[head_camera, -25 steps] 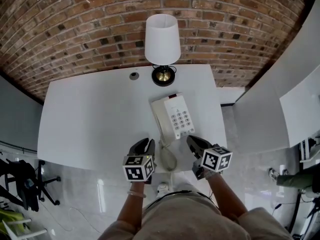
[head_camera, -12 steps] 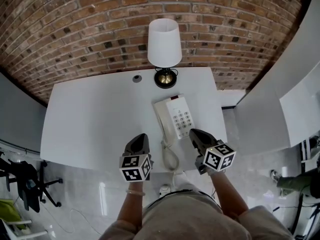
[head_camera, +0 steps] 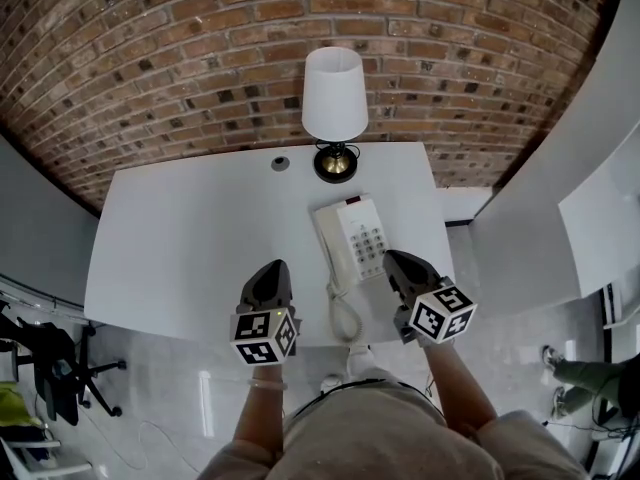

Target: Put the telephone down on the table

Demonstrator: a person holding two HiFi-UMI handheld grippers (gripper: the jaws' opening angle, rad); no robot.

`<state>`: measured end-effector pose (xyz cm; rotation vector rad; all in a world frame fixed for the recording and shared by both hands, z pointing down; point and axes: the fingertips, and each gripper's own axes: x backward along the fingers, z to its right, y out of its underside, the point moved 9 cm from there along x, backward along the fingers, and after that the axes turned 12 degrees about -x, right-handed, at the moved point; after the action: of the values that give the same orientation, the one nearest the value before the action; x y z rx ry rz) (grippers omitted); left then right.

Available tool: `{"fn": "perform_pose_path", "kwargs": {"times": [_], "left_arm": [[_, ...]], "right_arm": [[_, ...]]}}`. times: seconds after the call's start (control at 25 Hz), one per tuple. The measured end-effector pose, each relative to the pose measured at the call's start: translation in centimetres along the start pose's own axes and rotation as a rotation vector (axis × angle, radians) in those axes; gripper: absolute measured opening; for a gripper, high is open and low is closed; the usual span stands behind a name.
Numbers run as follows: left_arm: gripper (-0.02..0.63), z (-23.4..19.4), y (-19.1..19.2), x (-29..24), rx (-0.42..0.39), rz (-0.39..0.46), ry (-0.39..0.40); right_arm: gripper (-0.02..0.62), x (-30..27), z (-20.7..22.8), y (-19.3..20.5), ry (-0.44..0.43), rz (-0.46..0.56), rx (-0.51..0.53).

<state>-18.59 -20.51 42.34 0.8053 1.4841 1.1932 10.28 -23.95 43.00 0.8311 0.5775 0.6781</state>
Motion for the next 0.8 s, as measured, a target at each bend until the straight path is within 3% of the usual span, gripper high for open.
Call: {"fn": "perform_pose_path", "kwargs": {"times": [0.36, 0.8], "left_arm": [[0.006, -1.0, -1.4, 1.3, -0.023, 0.065, -0.048], [0.006, -2.1, -3.5, 2.9, -0.047, 0.147, -0.106]], "right_arm": [[0.005, 0.2, -1.2, -1.7, -0.009, 0.051, 0.105], [0.005, 0.5, -2.1, -3.5, -0.015, 0.106, 0.135]]}}
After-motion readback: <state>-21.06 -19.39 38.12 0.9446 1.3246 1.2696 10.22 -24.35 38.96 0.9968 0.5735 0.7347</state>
